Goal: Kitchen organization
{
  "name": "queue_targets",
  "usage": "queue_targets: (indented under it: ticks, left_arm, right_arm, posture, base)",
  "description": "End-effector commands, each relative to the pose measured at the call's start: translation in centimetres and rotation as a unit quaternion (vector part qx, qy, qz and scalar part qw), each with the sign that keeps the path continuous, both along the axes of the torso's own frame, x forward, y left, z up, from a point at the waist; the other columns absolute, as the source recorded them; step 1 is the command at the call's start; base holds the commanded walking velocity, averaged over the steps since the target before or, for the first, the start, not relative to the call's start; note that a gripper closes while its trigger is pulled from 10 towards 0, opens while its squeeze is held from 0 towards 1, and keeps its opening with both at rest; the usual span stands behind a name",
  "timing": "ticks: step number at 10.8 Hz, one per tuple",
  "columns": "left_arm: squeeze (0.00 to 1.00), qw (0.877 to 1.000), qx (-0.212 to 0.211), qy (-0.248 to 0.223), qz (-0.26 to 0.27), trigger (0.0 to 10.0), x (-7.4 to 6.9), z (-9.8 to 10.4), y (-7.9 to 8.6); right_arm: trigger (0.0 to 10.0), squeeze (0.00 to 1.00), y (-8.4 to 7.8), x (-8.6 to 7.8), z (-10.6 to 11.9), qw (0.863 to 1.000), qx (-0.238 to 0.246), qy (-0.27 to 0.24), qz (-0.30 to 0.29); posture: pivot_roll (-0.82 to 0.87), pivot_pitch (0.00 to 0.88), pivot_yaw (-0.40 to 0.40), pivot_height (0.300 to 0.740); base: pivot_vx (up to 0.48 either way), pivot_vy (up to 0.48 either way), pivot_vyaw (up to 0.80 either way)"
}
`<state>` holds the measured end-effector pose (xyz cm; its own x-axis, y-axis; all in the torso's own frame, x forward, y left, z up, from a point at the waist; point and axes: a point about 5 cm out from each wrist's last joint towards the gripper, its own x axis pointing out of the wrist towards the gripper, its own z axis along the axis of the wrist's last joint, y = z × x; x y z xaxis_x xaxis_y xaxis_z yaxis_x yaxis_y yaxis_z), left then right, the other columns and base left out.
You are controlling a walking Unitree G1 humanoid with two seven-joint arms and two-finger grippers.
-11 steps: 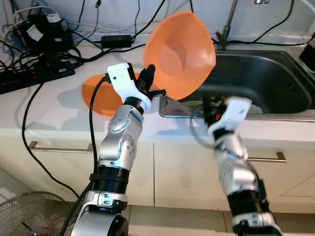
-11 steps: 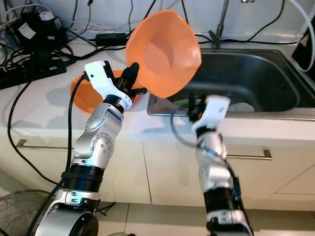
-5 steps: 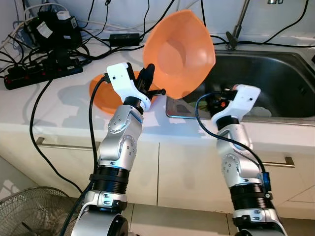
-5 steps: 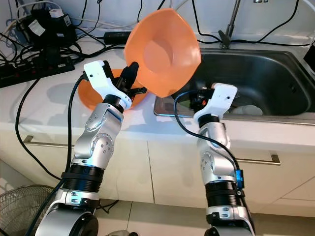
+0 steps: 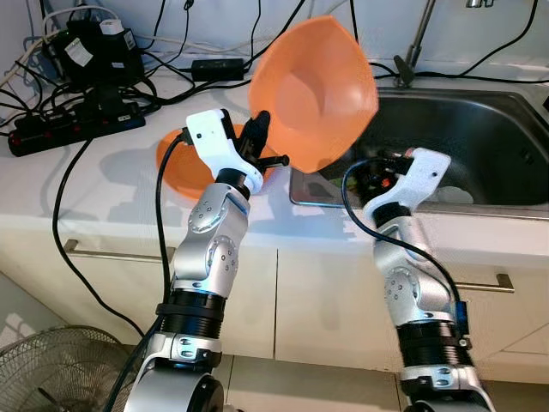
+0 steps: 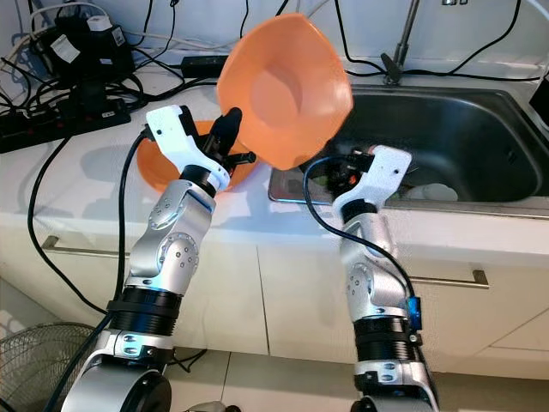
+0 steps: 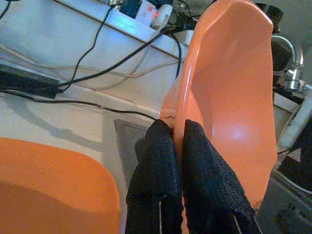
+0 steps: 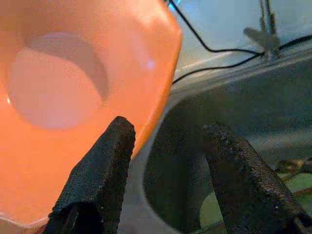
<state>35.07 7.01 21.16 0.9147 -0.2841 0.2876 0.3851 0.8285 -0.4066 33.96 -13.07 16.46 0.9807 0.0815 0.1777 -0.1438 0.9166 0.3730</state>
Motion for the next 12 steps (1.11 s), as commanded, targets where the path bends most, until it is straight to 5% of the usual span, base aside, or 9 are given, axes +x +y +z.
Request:
queue_targets:
  ticks: [1, 9, 10, 12]
  left_arm:
    - [0.00, 0.999, -0.027, -0.034, -0.024, 10.0, -0.7, 1.3, -1.3]
    - [0.00, 0.991, -0.029, -0.045, -0.123, 10.0, -2.1, 1.2, -3.0]
    - [0.00, 0.991, -0.027, -0.043, -0.123, 10.0, -2.1, 1.2, -2.9]
    - [0.00, 0.993, -0.015, -0.034, -0.109, 10.0, -1.9, 0.8, -2.6]
  right_arm:
    - [10.0, 0.00, 0.1, 0.2, 0.9, 1.000, 0.020, -0.009, 0.010]
    - [10.0, 0.00, -0.4, 0.5, 0.7, 0.996, 0.088, 0.010, 0.008]
    - [0.0, 0.00, -0.4, 0.5, 0.8, 0.996, 0.090, 0.006, 0.009]
    - [0.0, 0.00, -0.4, 0.5, 1.0, 0.994, 0.106, 0.003, 0.011]
  posture:
    - [0.05, 0.000, 0.053, 0.740]
    - [0.06, 0.000, 0.052, 0.740]
    - [0.06, 0.000, 0.053, 0.740]
    - [0.06, 0.000, 0.053, 0.740]
  base:
    - [0.000, 0.000, 0.00]
    - [0.000, 0.000, 0.00]
    - [0.000, 0.000, 0.00]
    - [0.000, 0.000, 0.00]
